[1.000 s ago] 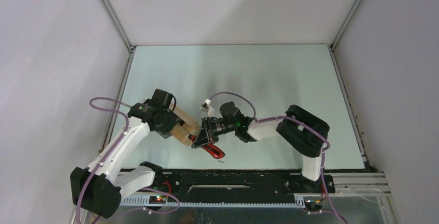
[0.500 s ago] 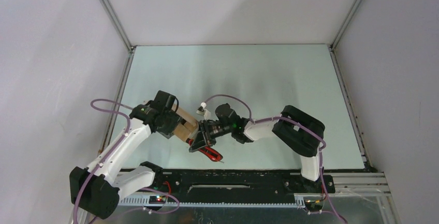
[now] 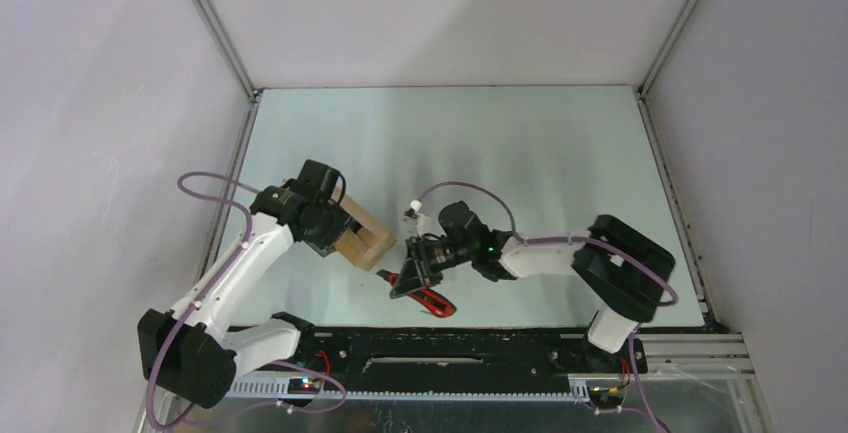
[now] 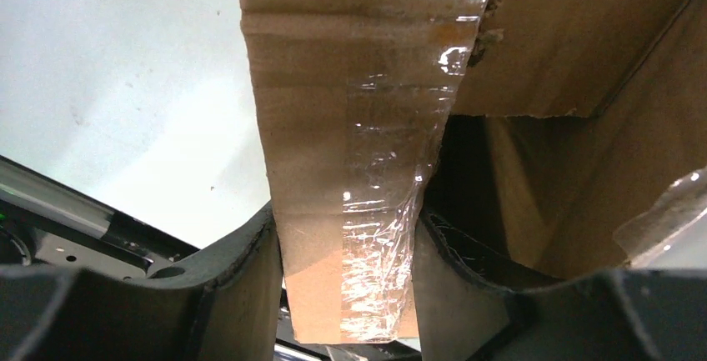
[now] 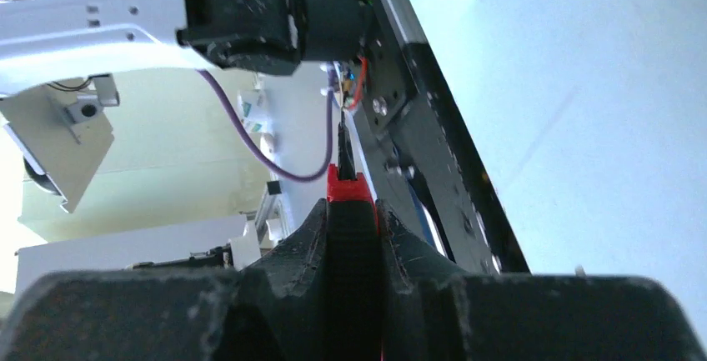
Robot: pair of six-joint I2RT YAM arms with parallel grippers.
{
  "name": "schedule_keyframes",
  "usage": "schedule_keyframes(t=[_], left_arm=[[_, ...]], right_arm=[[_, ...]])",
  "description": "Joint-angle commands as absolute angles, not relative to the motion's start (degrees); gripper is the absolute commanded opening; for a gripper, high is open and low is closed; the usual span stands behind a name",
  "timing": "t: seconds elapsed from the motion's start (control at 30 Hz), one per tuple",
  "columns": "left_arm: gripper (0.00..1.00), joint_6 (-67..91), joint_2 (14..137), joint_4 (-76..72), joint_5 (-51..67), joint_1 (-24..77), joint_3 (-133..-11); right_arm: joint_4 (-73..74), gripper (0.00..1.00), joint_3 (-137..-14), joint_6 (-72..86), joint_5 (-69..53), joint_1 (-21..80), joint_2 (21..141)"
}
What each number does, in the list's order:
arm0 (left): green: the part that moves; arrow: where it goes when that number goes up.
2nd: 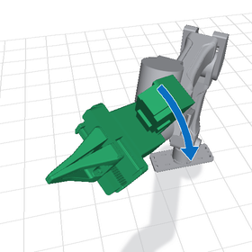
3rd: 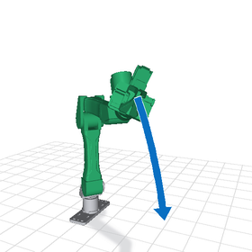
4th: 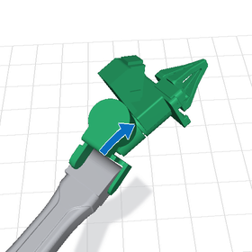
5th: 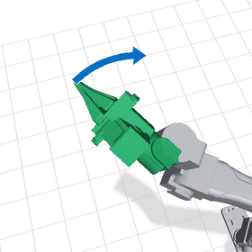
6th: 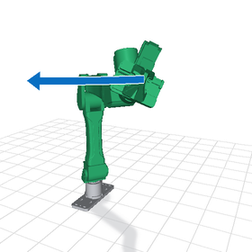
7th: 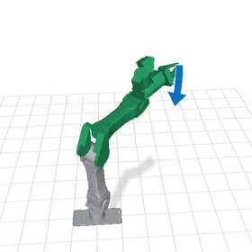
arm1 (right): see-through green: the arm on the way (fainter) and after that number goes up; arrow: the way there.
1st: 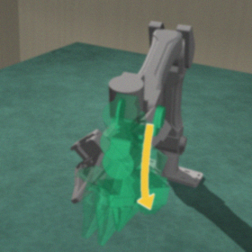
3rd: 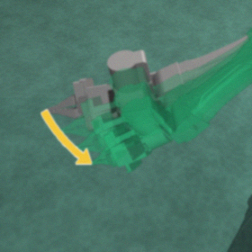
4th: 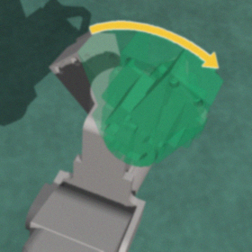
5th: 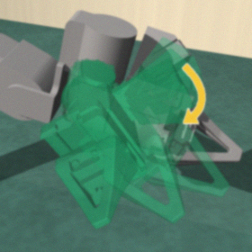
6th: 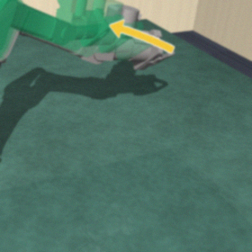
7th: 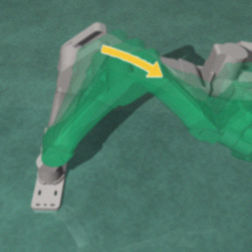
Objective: Unpack the express box
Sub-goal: Cut the express box at the center of the board, then place the knife at the center of the board.
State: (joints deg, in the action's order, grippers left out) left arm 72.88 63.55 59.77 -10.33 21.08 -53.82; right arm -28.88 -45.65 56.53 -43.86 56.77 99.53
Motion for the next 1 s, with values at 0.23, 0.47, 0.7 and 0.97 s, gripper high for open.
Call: schedule_keyframes(t=[0.23, 0.47, 0.7, 0.97], left_arm=[[0.02, 59.60, 67.47, 57.66, -10.38, 20.65, -60.16], [0.12, 52.82, 71.51, 58.70, -10.24, 26.30, -64.05], [0.20, 50.45, 72.91, 56.91, -9.33, 29.25, -63.80], [0.62, 47.79, 70.97, 54.07, -7.56, 29.27, -65.10]], right_arm=[[-7.88, 0.00, -39.64, 43.40, -35.32, 48.30, 84.17], [1.31, 0.09, -46.55, 32.47, -17.28, 40.36, 91.70], [6.00, 0.57, -55.58, 28.69, -8.91, 39.90, 96.85], [11.08, 0.68, -58.36, 28.74, -5.17, 42.54, 88.65]])
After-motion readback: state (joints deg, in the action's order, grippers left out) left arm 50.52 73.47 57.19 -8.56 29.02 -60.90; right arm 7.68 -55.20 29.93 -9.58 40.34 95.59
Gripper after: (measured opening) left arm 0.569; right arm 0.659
